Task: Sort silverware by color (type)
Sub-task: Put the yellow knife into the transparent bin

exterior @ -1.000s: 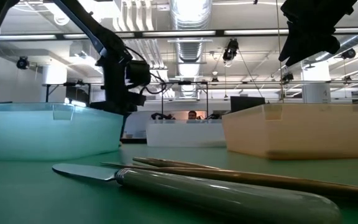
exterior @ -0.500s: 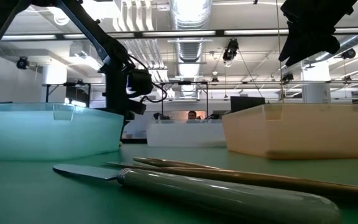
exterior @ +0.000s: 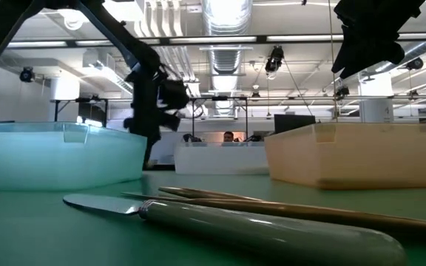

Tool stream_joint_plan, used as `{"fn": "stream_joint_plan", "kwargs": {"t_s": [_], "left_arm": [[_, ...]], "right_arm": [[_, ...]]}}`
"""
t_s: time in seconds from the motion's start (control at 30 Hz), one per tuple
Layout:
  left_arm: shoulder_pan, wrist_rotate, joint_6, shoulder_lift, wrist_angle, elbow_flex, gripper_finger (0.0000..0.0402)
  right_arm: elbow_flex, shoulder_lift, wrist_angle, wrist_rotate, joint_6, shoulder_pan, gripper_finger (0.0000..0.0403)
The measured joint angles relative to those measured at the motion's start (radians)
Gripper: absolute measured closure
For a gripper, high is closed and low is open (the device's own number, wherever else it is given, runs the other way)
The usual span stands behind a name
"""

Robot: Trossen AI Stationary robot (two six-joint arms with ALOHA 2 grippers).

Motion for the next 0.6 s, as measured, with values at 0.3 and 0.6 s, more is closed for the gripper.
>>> {"fn": "stream_joint_plan", "kwargs": {"t_s": [0.3,0.6], "left_arm": [[0.0,0.003,-0.057,-0.007,-0.195,0.228,0.0341],[-0.026,0.043,-0.066,-0.002,-0.191,0.55,0.0341]], "right_arm": [[0.0,0.0,0.0,0.0,0.0,0.0,0.025],[0.0,0.0,0.0,0.0,0.0,0.0,0.025]]}}
